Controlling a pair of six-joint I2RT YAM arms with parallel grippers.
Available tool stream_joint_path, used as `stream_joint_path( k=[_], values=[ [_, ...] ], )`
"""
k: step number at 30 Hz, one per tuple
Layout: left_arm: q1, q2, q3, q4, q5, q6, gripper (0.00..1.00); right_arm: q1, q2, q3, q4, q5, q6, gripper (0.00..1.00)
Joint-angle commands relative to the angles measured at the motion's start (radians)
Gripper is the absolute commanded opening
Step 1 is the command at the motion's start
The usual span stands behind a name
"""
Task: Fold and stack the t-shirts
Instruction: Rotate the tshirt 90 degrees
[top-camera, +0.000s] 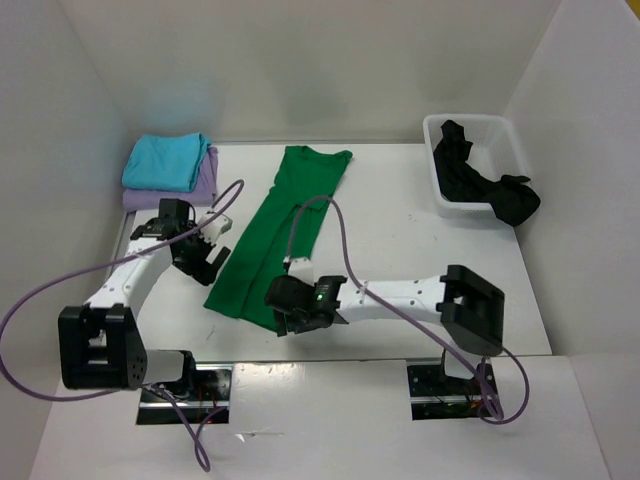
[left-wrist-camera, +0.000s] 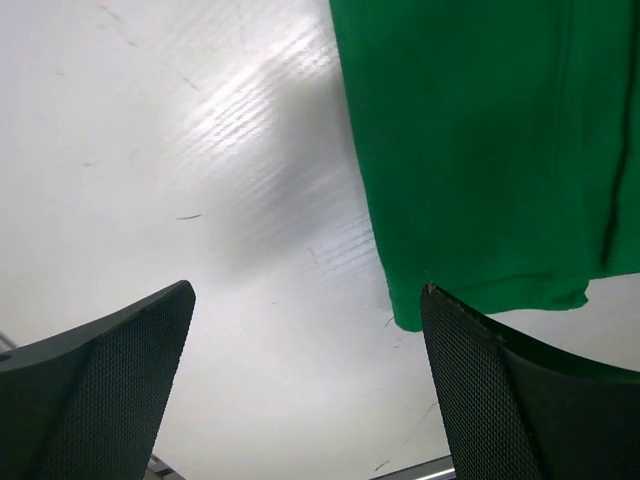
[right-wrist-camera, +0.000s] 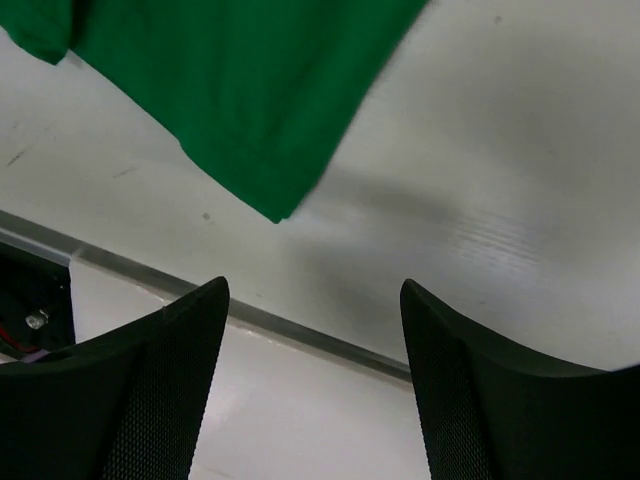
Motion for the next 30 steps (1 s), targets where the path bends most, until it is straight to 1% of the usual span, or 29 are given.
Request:
stream_joint_path(
  k=[1, 2, 4, 7, 10, 11, 13, 14, 15, 18, 22, 27, 30],
  values=[
    [0.012, -0.094, -0.02, 0.0, 0.003, -0.019, 1.0, -0.003, 0.025, 0.039, 0.099, -0.039, 0.142, 0.74],
    [0.012, -0.105, -0.02, 0.0, 0.003, -0.019, 1.0, -0.003, 0.067, 0.039, 0.109, -0.053, 0.151, 0.74],
    [0.012, -0.125, -0.029, 0.0, 0.003, -0.019, 1.0, 0.006, 0.103, 0.048, 0.109, -0.063, 0.183, 0.73],
    [0.012, -0.135, -0.029, 0.0, 0.003, -0.019, 1.0, 0.016, 0.151, 0.048, 0.129, -0.053, 0.183, 0.73],
    [0.012, -0.144, -0.029, 0.0, 0.013, -0.019, 1.0, 0.016, 0.183, 0.071, 0.12, -0.005, 0.197, 0.67],
    [0.012, -0.153, -0.029, 0.0, 0.013, -0.019, 1.0, 0.016, 0.207, 0.086, 0.12, -0.005, 0.197, 0.67],
    [0.012, -0.164, -0.038, 0.0, 0.013, -0.019, 1.0, 0.007, 0.217, 0.109, 0.12, 0.005, 0.197, 0.63],
    [0.012, -0.164, -0.038, 0.0, 0.013, -0.019, 1.0, 0.006, 0.232, 0.109, 0.111, 0.005, 0.223, 0.61],
    [0.012, -0.174, -0.038, 0.0, 0.013, -0.019, 1.0, 0.006, 0.232, 0.109, 0.102, 0.019, 0.239, 0.56],
    [0.012, -0.184, -0.038, 0.009, 0.013, -0.019, 1.0, -0.004, 0.204, 0.074, 0.112, 0.019, 0.269, 0.56],
    [0.012, -0.184, -0.038, 0.009, 0.022, -0.019, 1.0, -0.004, 0.129, 0.005, 0.113, 0.065, 0.326, 0.56],
    [0.012, -0.184, -0.048, 0.009, 0.022, -0.019, 1.0, -0.023, 0.111, -0.009, 0.103, 0.065, 0.381, 0.56],
    [0.012, -0.184, -0.048, 0.009, 0.022, -0.019, 1.0, -0.014, 0.097, -0.02, 0.103, 0.065, 0.372, 0.55]
  ],
)
